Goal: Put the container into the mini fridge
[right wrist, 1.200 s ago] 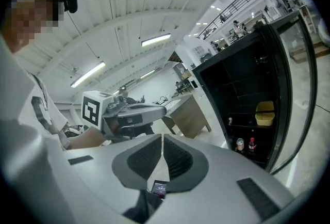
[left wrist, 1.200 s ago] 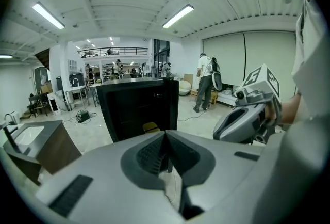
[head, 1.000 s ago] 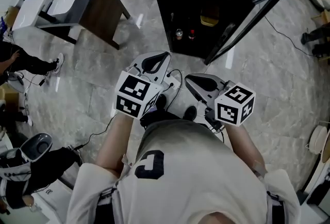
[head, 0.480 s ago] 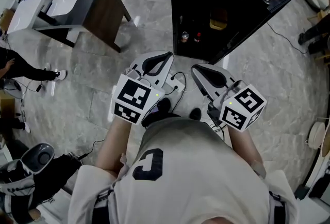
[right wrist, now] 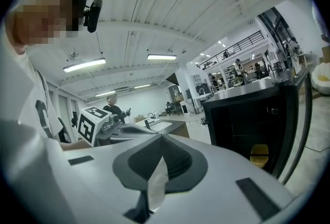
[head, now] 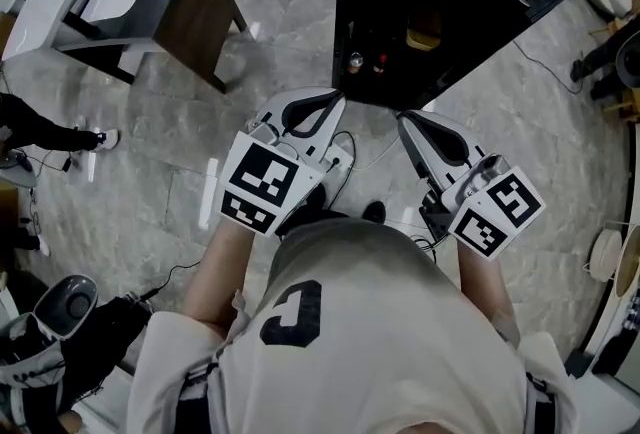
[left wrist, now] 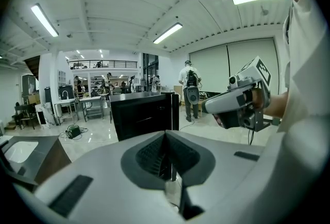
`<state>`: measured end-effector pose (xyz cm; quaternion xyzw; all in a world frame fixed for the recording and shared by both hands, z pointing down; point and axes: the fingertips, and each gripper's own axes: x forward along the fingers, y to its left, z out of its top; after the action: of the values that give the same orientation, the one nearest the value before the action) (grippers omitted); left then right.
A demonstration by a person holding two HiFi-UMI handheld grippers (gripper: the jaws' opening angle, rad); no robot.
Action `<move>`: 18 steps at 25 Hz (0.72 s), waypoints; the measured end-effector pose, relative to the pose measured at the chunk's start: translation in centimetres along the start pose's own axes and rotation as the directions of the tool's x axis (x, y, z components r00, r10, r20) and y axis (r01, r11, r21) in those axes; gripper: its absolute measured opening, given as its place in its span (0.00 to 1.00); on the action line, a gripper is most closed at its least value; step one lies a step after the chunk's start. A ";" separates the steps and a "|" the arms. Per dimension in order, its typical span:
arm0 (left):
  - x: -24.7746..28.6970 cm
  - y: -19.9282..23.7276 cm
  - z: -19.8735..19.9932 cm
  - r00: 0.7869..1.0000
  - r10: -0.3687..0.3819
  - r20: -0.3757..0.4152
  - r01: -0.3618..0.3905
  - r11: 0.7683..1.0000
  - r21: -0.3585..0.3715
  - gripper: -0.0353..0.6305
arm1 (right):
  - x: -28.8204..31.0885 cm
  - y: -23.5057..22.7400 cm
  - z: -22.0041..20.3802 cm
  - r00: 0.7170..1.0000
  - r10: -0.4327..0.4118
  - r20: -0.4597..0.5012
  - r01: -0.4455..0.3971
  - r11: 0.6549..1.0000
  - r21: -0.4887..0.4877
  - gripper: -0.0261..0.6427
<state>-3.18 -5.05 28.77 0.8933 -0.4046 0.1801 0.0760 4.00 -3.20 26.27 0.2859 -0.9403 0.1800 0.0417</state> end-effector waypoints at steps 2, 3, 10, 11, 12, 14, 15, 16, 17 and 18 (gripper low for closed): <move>0.0 -0.2 0.2 1.000 0.000 0.002 0.000 1.000 0.007 0.14 | -0.2 0.1 0.0 1.000 -0.004 -0.002 0.004 1.000 -0.009 0.08; 0.0 -0.3 0.3 1.000 0.000 0.002 0.000 1.000 0.011 0.14 | -0.3 0.1 0.0 1.000 -0.003 -0.003 0.003 1.000 -0.010 0.08; -0.2 -1.1 -0.1 1.000 0.009 -0.007 -0.009 1.000 0.025 0.14 | -0.8 0.7 -0.5 1.000 0.017 -0.012 -0.017 1.000 -0.012 0.08; -0.3 -1.1 -0.2 1.000 0.012 -0.010 -0.012 1.000 0.027 0.14 | -0.9 1.0 -0.5 1.000 0.024 -0.013 -0.024 1.000 -0.012 0.08; -0.3 -1.1 -0.3 1.000 0.017 -0.014 -0.017 0.999 0.030 0.14 | -0.9 1.2 -0.5 0.999 0.028 -0.016 -0.028 0.999 -0.016 0.08; -0.3 -1.1 -0.8 0.999 0.027 -0.025 -0.027 0.999 0.034 0.14 | -0.9 1.3 -0.7 0.999 0.033 -0.024 -0.033 0.999 -0.023 0.08; -0.3 -1.1 -1.0 0.999 0.031 -0.030 -0.030 0.999 0.034 0.14 | -0.8 1.3 -0.8 0.999 0.035 -0.027 -0.035 0.999 -0.023 0.08; -0.3 -1.0 -1.2 0.999 0.032 -0.034 -0.031 0.999 0.032 0.14 | -0.8 1.2 -1.0 0.999 0.037 -0.029 -0.037 0.999 -0.021 0.08; -0.3 -1.0 -1.4 0.999 0.034 -0.037 -0.033 0.999 0.030 0.14 | -0.7 1.2 -1.1 0.999 0.038 -0.030 -0.039 0.999 -0.019 0.08; -0.2 -1.0 -1.4 0.999 0.035 -0.038 -0.034 0.999 0.029 0.14 | -0.7 1.1 -1.1 0.999 0.040 -0.029 -0.040 0.999 -0.017 0.08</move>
<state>-2.98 -3.83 30.02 0.8836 -0.4158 0.2042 0.0681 3.91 -1.59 26.80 0.2641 -0.9467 0.1766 0.0540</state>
